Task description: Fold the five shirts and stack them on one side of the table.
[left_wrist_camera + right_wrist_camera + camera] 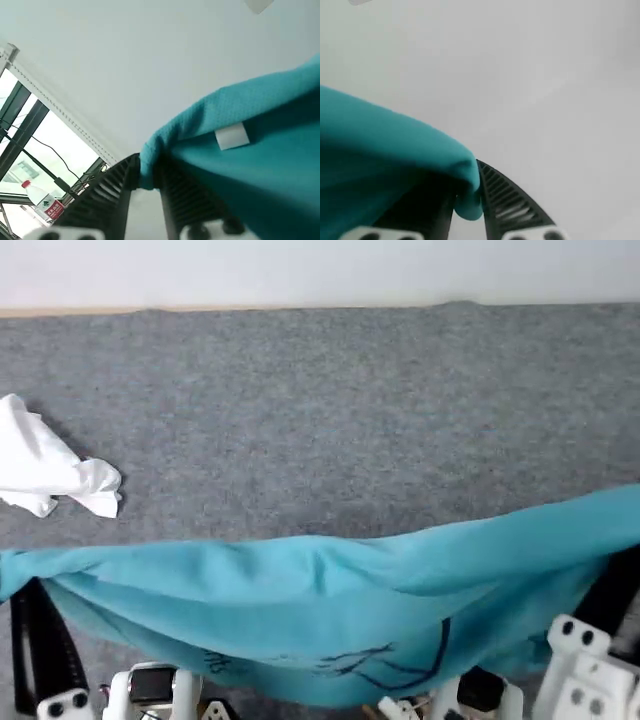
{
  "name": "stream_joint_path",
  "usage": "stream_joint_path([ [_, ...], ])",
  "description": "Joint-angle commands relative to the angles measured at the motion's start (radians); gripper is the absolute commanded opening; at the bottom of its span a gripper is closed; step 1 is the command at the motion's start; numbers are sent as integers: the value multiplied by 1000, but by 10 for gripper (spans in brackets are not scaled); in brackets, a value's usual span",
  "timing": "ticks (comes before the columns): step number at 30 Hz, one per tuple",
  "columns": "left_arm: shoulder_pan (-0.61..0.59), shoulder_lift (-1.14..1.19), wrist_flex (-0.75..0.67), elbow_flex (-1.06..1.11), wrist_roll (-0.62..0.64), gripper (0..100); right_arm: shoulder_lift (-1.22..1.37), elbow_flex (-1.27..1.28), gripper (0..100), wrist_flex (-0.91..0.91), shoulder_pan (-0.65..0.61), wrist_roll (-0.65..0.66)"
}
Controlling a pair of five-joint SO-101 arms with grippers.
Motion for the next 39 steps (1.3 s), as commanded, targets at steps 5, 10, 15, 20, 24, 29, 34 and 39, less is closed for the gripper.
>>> stream_joint_path([
  [5, 3, 2, 0, 239, 0, 3, 77, 91, 10, -24, 12, 9],
  [10, 5, 3, -34, 507, 0, 3, 145, 264, 10, -44, -1, 8],
  [15, 5, 3, -230, 809, 0, 3, 189, 508, 10, -168, -48, 9],
  [20, 5, 9, -563, 1122, 2, 3, 205, 841, 10, -426, -97, 11],
  [24, 5, 11, -847, 1333, 2, 3, 211, 1108, 9, -680, -139, 12],
  [29, 5, 11, -1209, 1541, -3, 3, 213, 1356, 9, -986, -179, 14],
  [34, 5, 31, -1392, 1613, -3, 3, 213, 1475, 9, -1201, -189, 14],
  [39, 5, 189, -1447, 1535, 2, 3, 213, 1502, 9, -1241, -194, 11],
])
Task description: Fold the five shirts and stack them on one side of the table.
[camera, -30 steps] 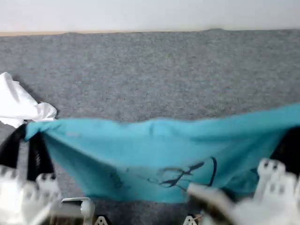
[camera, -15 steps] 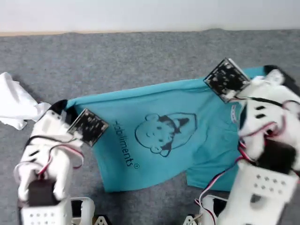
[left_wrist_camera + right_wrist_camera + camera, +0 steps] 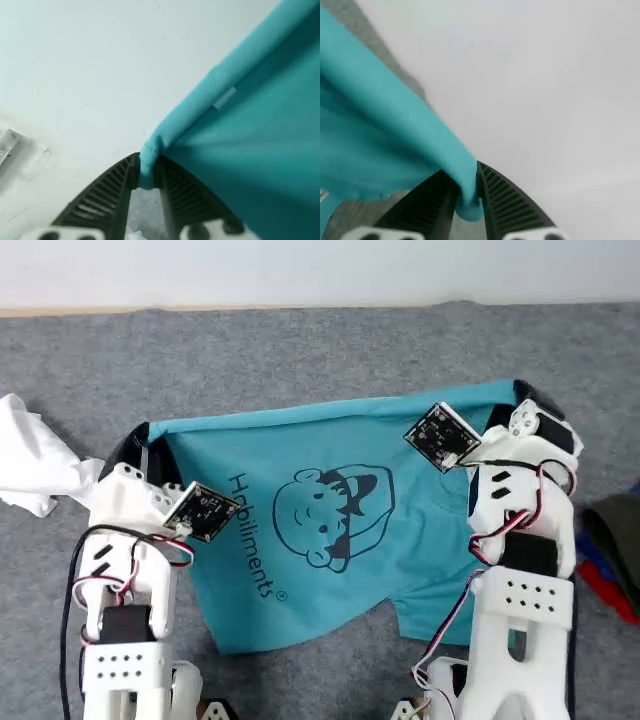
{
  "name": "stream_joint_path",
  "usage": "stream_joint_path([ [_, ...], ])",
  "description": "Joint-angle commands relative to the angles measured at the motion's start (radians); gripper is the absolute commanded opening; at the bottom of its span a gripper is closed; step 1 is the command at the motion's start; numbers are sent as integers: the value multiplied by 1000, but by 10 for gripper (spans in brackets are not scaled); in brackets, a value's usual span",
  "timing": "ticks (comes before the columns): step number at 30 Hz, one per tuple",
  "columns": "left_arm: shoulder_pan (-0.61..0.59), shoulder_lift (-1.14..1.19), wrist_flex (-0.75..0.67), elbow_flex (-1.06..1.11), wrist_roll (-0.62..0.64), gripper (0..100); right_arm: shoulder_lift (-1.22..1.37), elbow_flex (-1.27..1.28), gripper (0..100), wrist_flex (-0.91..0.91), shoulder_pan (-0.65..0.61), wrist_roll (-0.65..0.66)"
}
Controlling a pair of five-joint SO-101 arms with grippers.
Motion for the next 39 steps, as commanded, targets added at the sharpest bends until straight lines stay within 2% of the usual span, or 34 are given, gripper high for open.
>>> stream_joint_path([
  [1, 2, 127, -49, -111, 2, 3, 1, -11, 9, -39, -5, 8],
  [12, 8, 594, -51, -492, 2, 3, 53, -38, 9, -41, -4, 6],
  [23, 9, 1039, -48, -816, 3, 3, 381, -324, 9, -41, -1, -57],
  [39, 9, 1422, -46, -1204, 2, 3, 727, -697, 9, -41, 1, -54],
])
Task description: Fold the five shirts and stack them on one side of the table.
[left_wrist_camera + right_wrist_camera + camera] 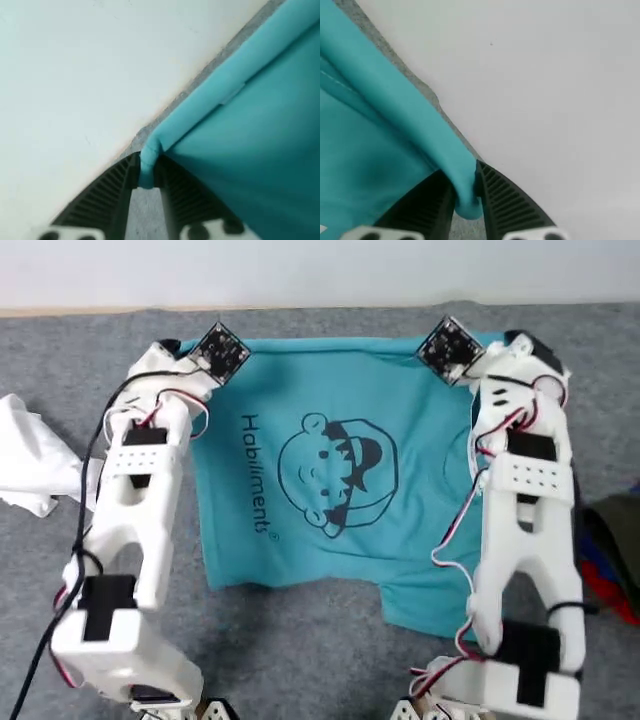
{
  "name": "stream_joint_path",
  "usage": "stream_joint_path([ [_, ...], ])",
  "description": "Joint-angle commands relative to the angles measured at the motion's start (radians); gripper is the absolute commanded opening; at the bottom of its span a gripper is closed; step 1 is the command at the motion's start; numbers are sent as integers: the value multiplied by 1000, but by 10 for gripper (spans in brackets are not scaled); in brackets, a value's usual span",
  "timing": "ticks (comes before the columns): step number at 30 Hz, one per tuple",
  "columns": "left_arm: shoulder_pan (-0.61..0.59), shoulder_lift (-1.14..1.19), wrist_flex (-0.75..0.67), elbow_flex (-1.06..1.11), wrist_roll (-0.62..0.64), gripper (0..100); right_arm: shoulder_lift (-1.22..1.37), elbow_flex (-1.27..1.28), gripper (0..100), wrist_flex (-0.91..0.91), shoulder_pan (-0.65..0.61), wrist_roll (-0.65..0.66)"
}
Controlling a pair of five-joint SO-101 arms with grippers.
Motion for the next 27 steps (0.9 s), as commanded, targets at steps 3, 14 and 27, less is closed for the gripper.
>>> stream_joint_path([
  [3, -5, 87, -20, -166, 2, 3, 68, -183, 9, -25, 4, -8],
  [14, -5, 149, 48, -182, 2, 4, 122, -204, 9, -16, -4, -6],
  [27, 58, -100, 806, -209, -186, 3, -51, -209, 9, 506, 5, 63],
])
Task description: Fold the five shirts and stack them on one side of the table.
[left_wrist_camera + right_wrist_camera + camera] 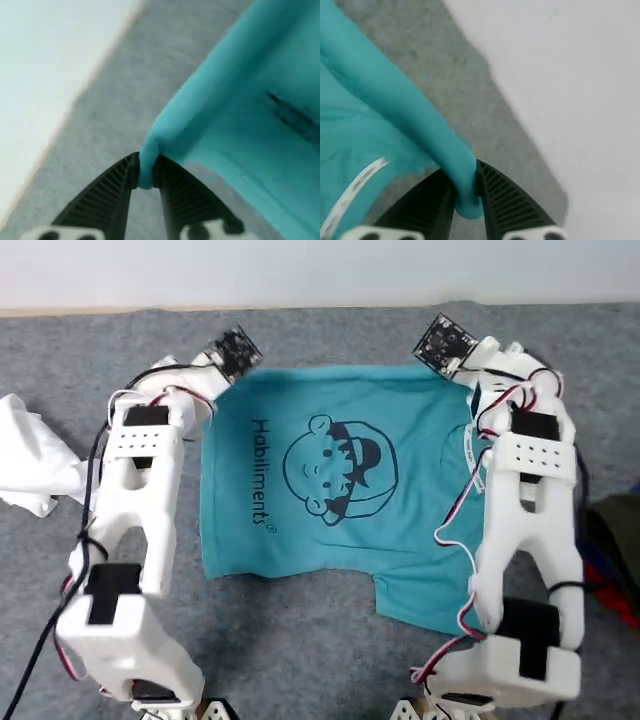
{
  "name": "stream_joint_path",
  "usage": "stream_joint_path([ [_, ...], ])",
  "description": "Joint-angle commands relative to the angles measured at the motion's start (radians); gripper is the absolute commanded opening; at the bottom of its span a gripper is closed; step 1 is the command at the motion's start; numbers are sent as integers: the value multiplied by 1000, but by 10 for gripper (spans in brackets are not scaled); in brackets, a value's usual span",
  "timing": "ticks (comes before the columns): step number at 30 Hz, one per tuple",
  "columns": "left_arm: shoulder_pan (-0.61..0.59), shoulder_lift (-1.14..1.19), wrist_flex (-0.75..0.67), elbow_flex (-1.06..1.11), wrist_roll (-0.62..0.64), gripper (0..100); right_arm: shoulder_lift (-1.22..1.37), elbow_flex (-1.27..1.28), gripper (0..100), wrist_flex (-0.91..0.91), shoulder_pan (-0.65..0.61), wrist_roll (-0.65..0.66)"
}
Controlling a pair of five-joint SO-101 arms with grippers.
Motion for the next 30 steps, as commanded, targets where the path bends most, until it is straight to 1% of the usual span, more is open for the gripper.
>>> stream_joint_path([
  [1, 35, -124, 295, -47, -69, 3, -120, -66, 9, 176, 10, 9],
  [5, 71, -161, 517, -47, -166, 3, -173, -66, 9, 335, 36, 11],
  [9, 83, -180, 694, -47, -281, 3, -213, -66, 9, 503, 81, 37],
  [15, 83, -183, 832, -45, -393, 3, -274, -66, 9, 783, 111, 115],
  [19, 81, -183, 922, -45, -466, 3, -312, -66, 9, 938, 113, 161],
  [21, 83, -176, 956, -42, -480, 3, -320, -66, 9, 998, 122, 170],
  [23, 83, -173, 959, -28, -480, 3, -321, -66, 9, 1052, 134, 175],
  [28, 84, -173, 908, 58, -480, 4, -320, -66, 9, 1187, 156, 175],
  [30, 87, -173, 881, 85, -479, 5, -325, -54, 9, 1198, 157, 175],
])
